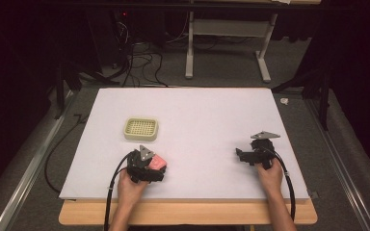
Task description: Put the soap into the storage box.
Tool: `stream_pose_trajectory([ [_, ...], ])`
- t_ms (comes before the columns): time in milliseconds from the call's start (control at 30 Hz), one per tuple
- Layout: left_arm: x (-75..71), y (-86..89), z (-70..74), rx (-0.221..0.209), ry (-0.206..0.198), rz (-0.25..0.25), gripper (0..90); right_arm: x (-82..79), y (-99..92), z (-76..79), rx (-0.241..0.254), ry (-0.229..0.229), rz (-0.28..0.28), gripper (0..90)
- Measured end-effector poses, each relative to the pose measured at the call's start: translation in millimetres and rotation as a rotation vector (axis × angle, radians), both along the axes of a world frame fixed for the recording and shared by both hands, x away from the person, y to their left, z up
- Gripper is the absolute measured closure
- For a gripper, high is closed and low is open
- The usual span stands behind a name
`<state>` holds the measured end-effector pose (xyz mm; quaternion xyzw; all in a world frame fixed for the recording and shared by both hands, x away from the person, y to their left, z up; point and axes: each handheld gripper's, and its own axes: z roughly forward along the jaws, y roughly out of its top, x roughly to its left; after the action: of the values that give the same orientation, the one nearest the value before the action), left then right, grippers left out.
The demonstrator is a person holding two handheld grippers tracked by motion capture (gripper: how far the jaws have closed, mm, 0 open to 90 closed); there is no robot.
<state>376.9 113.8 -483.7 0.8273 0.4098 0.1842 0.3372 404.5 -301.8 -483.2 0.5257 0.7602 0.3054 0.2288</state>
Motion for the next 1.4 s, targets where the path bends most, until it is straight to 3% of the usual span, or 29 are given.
stream_pose_trajectory([
  [267, -3.5, 2.2, -2.1, -0.030, -0.016, 0.008, 13.7, 0.0, 0.2, 0.1, 0.003, 0.001, -0.003, 14.8],
  [667, -2.8, 4.2, -0.3, -0.056, 0.003, 0.013, 13.8, 0.1, 0.1, 0.0, 0.003, 0.001, -0.002, 14.8],
  [1400, -6.2, 16.2, 19.0, -0.116, -0.022, 0.032, 13.8, -0.1, 0.3, 0.1, 0.003, 0.002, -0.003, 14.9],
])
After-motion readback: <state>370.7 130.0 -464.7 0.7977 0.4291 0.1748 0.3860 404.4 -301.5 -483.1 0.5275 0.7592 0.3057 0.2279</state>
